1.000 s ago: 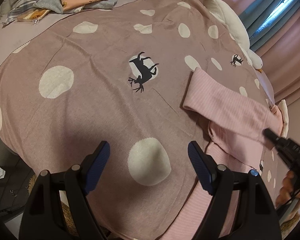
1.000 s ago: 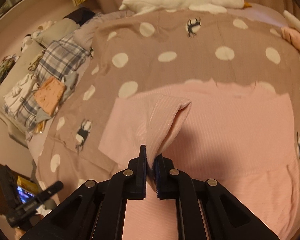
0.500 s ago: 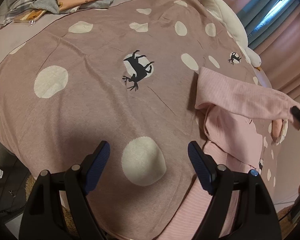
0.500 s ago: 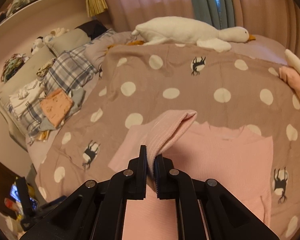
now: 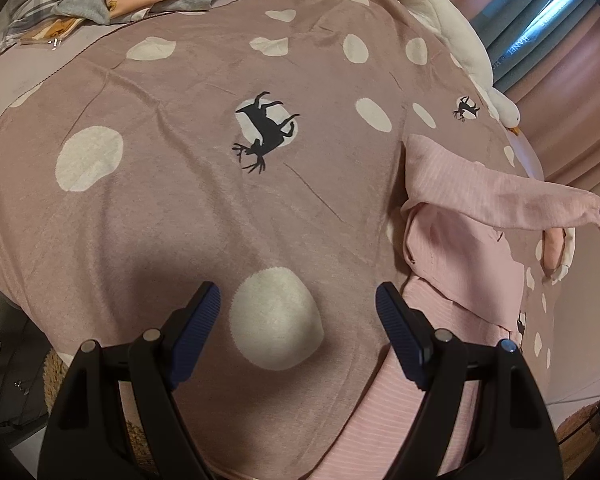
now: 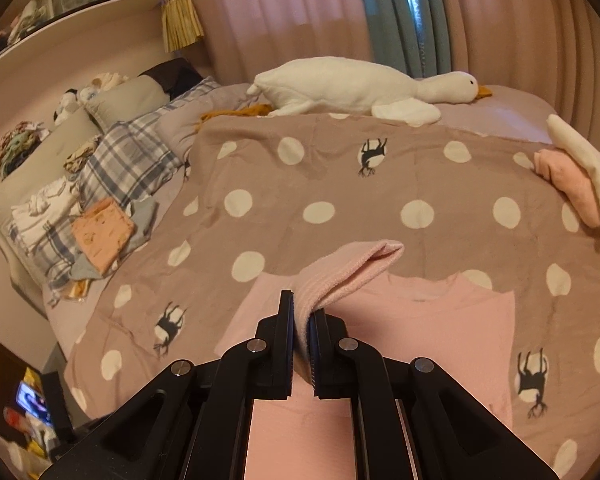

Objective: Fold small clothes
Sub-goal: 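Fold the held side edge inward over the sweater body with the right gripper, then grasp the opposite side edge with the left gripper while the right gripper holds its fold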

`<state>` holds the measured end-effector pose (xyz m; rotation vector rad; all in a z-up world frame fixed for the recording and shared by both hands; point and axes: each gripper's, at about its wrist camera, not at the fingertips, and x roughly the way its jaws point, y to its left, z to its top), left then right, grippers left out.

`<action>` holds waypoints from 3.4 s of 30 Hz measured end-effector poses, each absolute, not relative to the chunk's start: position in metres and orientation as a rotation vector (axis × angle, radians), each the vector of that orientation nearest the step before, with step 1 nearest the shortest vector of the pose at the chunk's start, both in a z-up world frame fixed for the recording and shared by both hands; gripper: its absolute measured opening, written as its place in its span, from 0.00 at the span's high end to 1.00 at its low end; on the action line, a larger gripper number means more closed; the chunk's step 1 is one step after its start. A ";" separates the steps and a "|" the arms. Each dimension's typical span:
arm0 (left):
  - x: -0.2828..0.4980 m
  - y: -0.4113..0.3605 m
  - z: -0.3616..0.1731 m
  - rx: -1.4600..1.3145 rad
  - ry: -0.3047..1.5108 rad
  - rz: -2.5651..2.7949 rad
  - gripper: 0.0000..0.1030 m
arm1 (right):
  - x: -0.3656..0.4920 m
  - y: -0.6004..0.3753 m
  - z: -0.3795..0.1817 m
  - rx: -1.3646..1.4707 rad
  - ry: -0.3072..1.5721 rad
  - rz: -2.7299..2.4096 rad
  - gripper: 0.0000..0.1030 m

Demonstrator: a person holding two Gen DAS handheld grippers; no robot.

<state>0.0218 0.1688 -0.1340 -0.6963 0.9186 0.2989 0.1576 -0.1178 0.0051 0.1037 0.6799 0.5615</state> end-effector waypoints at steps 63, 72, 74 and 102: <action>0.117 0.118 -0.110 -0.542 0.997 0.167 0.22 | 0.214 -0.226 -0.093 0.103 0.898 0.288 0.92; 0.152 0.101 -0.108 -0.504 1.004 0.107 0.31 | 0.218 -0.238 -0.126 0.111 0.961 0.251 0.92; 0.163 0.096 -0.109 -0.489 1.004 0.092 0.39 | 0.218 -0.241 -0.134 0.114 0.974 0.244 0.92; 0.222 0.065 -0.169 -0.463 1.103 0.003 0.78 | 0.222 -0.257 -0.175 0.146 1.043 0.205 0.92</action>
